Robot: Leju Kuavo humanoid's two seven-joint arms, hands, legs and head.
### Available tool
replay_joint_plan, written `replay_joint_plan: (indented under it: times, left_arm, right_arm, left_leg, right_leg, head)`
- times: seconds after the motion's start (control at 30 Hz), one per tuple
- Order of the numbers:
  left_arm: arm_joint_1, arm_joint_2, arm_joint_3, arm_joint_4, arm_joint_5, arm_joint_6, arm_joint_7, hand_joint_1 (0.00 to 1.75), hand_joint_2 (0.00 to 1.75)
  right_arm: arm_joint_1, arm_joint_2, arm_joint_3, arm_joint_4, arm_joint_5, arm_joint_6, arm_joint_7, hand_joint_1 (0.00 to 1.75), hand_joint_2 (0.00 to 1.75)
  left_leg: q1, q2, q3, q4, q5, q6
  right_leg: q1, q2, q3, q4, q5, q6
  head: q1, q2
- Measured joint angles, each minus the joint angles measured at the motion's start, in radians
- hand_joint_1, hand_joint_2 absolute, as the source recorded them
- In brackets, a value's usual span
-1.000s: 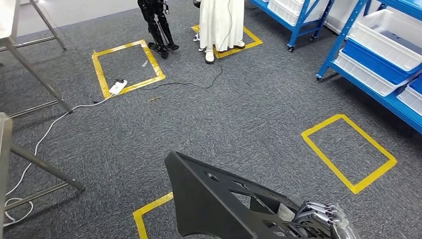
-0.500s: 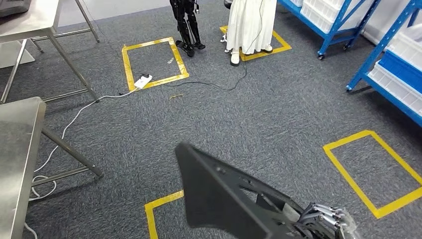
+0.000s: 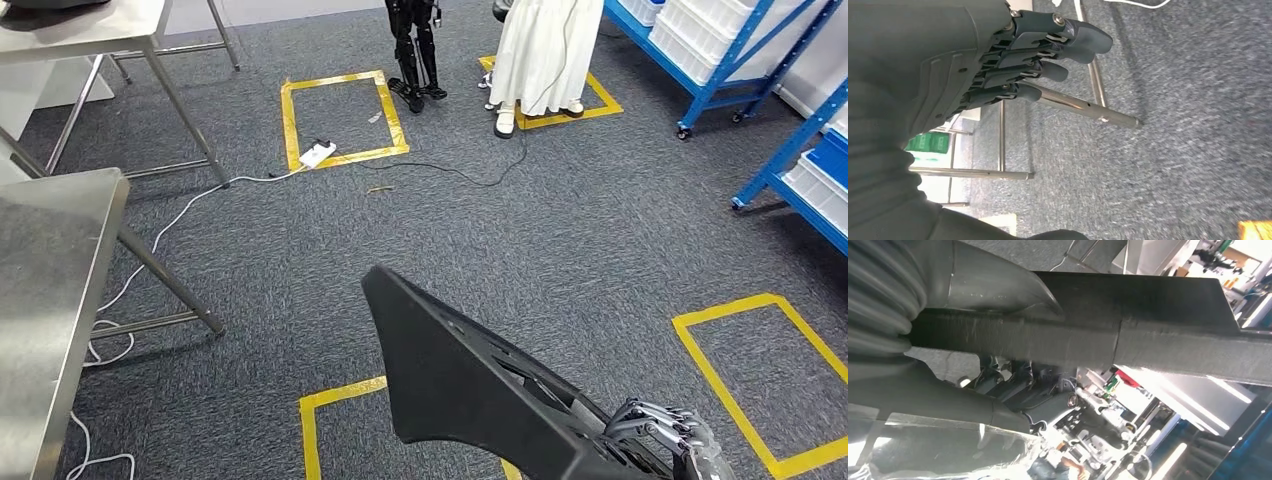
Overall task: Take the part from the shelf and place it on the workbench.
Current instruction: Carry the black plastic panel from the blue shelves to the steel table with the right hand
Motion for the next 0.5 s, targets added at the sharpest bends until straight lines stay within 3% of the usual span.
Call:
replay_joint_plan:
  times: [0.07, 0.13, 0.2, 0.23, 0.27, 0.33, 0.4, 0.5]
  left_arm:
    - [-0.001, -0.002, 0.0, 0.0, -0.002, -0.003, 0.001, 0.0, 1.75]
    - [-0.003, -0.003, 0.0, 0.0, -0.004, -0.006, -0.003, 0.0, 1.75]
    - [-0.004, -0.003, 0.0, 0.0, -0.005, -0.008, -0.009, 0.0, 1.75]
    - [-0.003, -0.004, 0.0, 0.0, -0.005, -0.008, -0.012, 0.0, 1.75]
    - [-0.003, -0.005, 0.0, 0.0, -0.006, -0.009, -0.014, 0.0, 1.75]
    - [-0.003, -0.005, 0.0, 0.0, -0.008, -0.013, -0.017, 0.0, 1.75]
    - [-0.003, -0.004, 0.0, 0.0, -0.013, -0.019, -0.02, 0.0, 1.75]
    - [-0.001, -0.001, 0.0, 0.0, -0.018, -0.03, -0.023, 0.0, 1.75]
  right_arm:
    - [-0.002, 0.001, -0.002, -0.001, -0.005, -0.003, -0.001, 1.75, 1.75]
    - [-0.002, 0.003, -0.007, -0.001, -0.015, -0.007, -0.001, 1.75, 1.75]
    - [-0.001, 0.004, -0.015, -0.001, -0.024, -0.008, -0.002, 1.75, 1.75]
    - [0.0, 0.005, -0.018, -0.001, -0.027, -0.008, -0.002, 1.75, 1.75]
    - [0.0, 0.005, -0.022, -0.001, -0.03, -0.008, -0.002, 1.75, 1.75]
    - [0.001, 0.006, -0.028, -0.002, -0.036, -0.008, -0.002, 1.75, 1.75]
    - [0.001, 0.007, -0.034, -0.003, -0.041, -0.006, -0.002, 1.75, 1.75]
    - [0.002, 0.007, -0.043, -0.005, -0.046, 0.002, -0.002, 1.75, 1.75]
  left_leg:
    - [0.005, -0.018, 0.01, -0.02, 0.013, 0.013]
    - [0.006, -0.035, 0.01, -0.027, 0.02, 0.02]
    - [0.005, -0.056, 0.008, -0.026, 0.02, 0.02]
    - [0.005, -0.068, 0.008, -0.025, 0.021, 0.019]
    - [0.005, -0.08, 0.008, -0.025, 0.021, 0.018]
    - [0.004, -0.101, 0.008, -0.02, 0.019, 0.011]
    - [0.001, -0.117, 0.003, -0.014, 0.018, -0.001]
    - [0.004, -0.124, -0.006, -0.009, 0.018, -0.014]
  right_leg:
    - [0.0, 0.03, -0.021, 0.048, -0.029, 0.0]
    - [-0.006, 0.071, -0.083, 0.172, -0.083, -0.008]
    - [-0.012, 0.084, -0.137, 0.272, -0.113, -0.004]
    - [-0.014, 0.085, -0.14, 0.271, -0.104, 0.005]
    - [-0.018, 0.087, -0.123, 0.23, -0.08, 0.016]
    - [-0.029, 0.11, -0.06, 0.09, -0.018, 0.036]
    - [-0.032, 0.129, -0.026, 0.009, 0.015, 0.034]
    - [-0.029, 0.116, -0.023, 0.003, 0.022, 0.014]
  head:
    - [0.002, 0.0]
    - [0.004, 0.0]
    - [0.005, 0.0]
    - [0.005, 0.0]
    - [0.005, 0.0]
    - [0.005, 0.0]
    - [0.005, 0.0]
    - [0.005, 0.0]
